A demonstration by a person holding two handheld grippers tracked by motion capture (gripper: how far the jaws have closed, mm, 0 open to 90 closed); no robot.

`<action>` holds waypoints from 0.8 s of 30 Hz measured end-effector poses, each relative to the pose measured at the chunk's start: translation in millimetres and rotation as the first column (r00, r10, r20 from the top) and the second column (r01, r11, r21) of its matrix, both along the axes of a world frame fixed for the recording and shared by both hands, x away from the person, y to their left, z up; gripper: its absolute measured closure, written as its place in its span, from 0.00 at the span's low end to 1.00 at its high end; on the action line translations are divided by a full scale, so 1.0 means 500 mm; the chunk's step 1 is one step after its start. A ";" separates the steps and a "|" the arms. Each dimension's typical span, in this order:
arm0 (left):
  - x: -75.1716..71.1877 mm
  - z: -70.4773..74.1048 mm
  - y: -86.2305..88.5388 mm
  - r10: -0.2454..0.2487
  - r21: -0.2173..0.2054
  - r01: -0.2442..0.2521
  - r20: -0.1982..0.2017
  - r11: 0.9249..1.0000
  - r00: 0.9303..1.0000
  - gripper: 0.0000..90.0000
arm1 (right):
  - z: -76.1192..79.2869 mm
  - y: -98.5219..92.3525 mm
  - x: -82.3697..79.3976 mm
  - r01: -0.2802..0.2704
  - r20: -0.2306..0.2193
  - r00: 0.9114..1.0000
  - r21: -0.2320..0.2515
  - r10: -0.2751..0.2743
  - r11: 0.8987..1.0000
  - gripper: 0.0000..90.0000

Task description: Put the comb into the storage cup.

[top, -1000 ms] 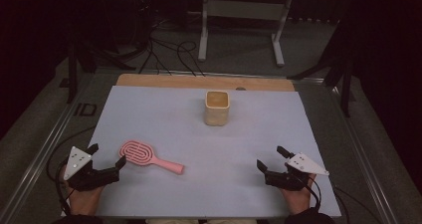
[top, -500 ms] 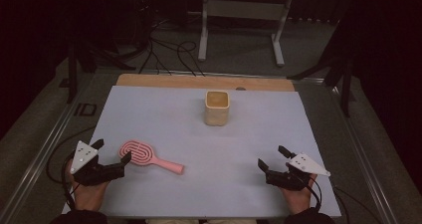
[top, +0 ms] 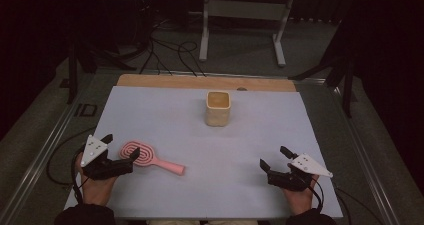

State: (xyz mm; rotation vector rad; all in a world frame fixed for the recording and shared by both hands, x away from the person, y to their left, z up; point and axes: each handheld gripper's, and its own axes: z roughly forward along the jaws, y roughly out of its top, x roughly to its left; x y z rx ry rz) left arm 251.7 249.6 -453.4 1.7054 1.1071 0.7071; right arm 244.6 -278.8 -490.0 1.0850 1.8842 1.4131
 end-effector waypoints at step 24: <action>0.045 -0.003 -0.066 -0.077 0.016 0.077 -0.026 0.997 0.997 0.01 | 0.001 -0.003 -0.001 0.007 0.002 1.000 0.006 -0.007 1.000 0.11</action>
